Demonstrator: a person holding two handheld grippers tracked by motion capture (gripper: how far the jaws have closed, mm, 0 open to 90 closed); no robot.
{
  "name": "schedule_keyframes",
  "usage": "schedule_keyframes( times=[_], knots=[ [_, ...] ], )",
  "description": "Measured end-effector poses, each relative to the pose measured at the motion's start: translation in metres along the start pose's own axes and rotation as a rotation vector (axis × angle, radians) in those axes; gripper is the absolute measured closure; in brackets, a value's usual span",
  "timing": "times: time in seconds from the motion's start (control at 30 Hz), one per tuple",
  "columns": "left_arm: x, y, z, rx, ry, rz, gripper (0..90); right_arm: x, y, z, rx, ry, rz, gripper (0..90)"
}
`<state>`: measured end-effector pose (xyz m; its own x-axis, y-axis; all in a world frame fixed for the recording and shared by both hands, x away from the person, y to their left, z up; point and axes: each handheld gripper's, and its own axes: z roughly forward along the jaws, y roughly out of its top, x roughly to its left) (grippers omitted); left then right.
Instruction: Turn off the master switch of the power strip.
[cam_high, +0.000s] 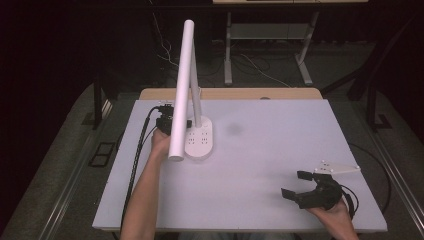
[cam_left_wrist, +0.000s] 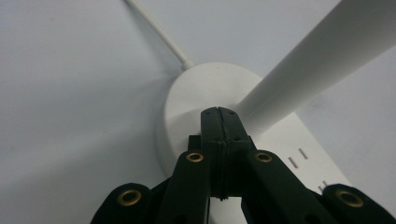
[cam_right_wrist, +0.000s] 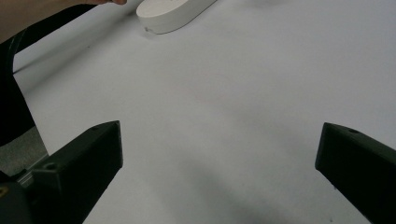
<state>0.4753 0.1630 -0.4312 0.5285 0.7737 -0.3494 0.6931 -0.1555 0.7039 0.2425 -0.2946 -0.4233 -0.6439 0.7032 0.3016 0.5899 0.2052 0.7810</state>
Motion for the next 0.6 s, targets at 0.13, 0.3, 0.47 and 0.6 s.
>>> schedule_keyframes(
  times=[0.13,0.3,0.47,0.6],
  knots=[
    [0.0018,0.0004,0.0007,-0.001,-0.01,-0.022,90.0,0.0012,-0.0002,-0.001,0.003,0.001,0.004,0.0],
    [0.0021,0.0003,0.0012,-0.001,-0.013,-0.05,90.0,0.0007,-0.0005,-0.002,-0.007,0.002,0.0,0.0],
    [0.0042,-0.0013,0.0025,-0.011,-0.025,-0.085,90.0,0.002,-0.0004,-0.0023,-0.003,0.006,-0.002,0.0],
    [0.0053,-0.0023,0.0016,-0.017,-0.031,-0.095,90.0,0.002,-0.0007,-0.0026,-0.005,0.006,0.0,0.0]
  ],
)
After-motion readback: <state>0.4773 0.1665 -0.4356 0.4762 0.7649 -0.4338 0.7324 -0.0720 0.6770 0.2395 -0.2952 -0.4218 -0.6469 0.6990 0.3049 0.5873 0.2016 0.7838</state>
